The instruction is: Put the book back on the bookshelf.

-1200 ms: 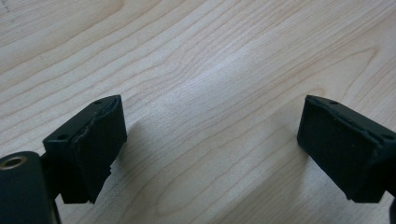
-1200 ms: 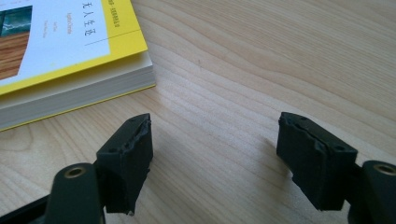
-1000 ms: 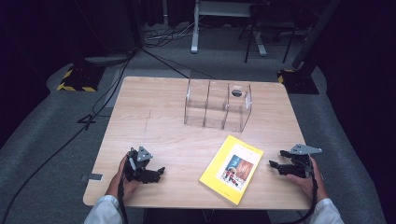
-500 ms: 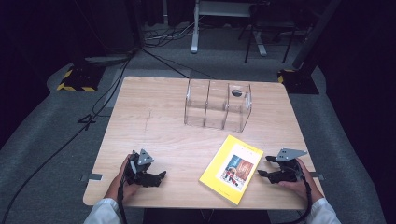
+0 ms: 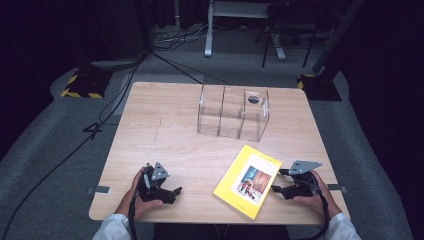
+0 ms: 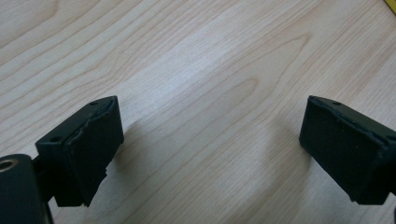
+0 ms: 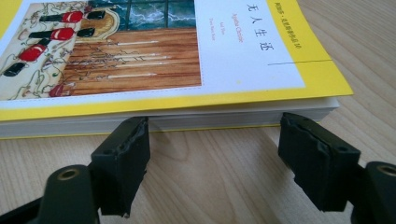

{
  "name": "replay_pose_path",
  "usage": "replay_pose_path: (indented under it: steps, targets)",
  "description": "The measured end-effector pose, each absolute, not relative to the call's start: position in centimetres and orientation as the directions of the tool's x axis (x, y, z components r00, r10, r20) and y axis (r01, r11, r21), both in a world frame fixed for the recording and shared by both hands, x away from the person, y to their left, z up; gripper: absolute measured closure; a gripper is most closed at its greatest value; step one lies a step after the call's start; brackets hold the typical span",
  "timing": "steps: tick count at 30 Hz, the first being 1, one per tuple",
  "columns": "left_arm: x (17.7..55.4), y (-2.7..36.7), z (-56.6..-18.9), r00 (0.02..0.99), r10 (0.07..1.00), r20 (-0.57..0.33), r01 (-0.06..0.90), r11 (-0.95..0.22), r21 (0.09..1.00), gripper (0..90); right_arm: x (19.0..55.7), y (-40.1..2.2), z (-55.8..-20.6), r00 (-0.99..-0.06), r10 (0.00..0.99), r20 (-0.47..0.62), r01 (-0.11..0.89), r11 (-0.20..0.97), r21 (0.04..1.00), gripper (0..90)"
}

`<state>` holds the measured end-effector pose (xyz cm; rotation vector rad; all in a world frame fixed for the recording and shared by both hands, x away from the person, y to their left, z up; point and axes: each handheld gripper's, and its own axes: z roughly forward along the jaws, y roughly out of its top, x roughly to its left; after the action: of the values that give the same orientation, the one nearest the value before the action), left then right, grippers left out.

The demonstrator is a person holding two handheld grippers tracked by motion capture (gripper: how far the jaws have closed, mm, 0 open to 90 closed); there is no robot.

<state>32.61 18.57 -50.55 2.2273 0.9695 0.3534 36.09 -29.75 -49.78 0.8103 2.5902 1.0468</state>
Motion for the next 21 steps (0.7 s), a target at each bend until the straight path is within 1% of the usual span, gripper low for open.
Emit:
replay_pose_path:
  steps: [5,7,9,11,12,19,21]
  targets:
    - [32.4,17.3,-50.5,0.705,0.709,-0.020,0.533,-0.510,0.675,6.9,36.2,-29.6,-49.8,-0.811,0.585,-0.006,0.417,0.586,0.694,23.8]
    - [32.5,16.8,-50.5,0.714,0.700,-0.011,0.522,-0.522,0.675,6.9,36.4,-29.1,-49.8,-0.801,0.599,-0.005,0.426,0.575,0.698,27.4]
    - [32.5,16.5,-50.5,0.715,0.699,-0.018,0.523,-0.517,0.677,7.0,36.5,-28.9,-49.8,-0.799,0.602,-0.009,0.423,0.572,0.703,28.9]
    - [32.5,16.1,-50.5,0.725,0.688,-0.017,0.515,-0.527,0.676,7.4,36.7,-28.3,-49.8,-0.794,0.608,-0.010,0.425,0.566,0.707,34.1]
    - [32.5,16.1,-50.5,0.727,0.686,-0.011,0.511,-0.531,0.675,7.5,36.8,-27.9,-49.7,-0.793,0.609,-0.020,0.420,0.571,0.705,35.2]
    - [32.2,15.3,-50.5,0.745,0.666,-0.014,0.497,-0.542,0.678,7.6,37.5,-25.7,-49.6,-0.763,0.644,-0.054,0.427,0.565,0.706,37.5]
    - [31.9,14.7,-50.5,0.763,0.646,-0.014,0.482,-0.556,0.677,7.6,38.1,-25.0,-49.7,-0.760,0.648,-0.043,0.434,0.556,0.709,36.7]
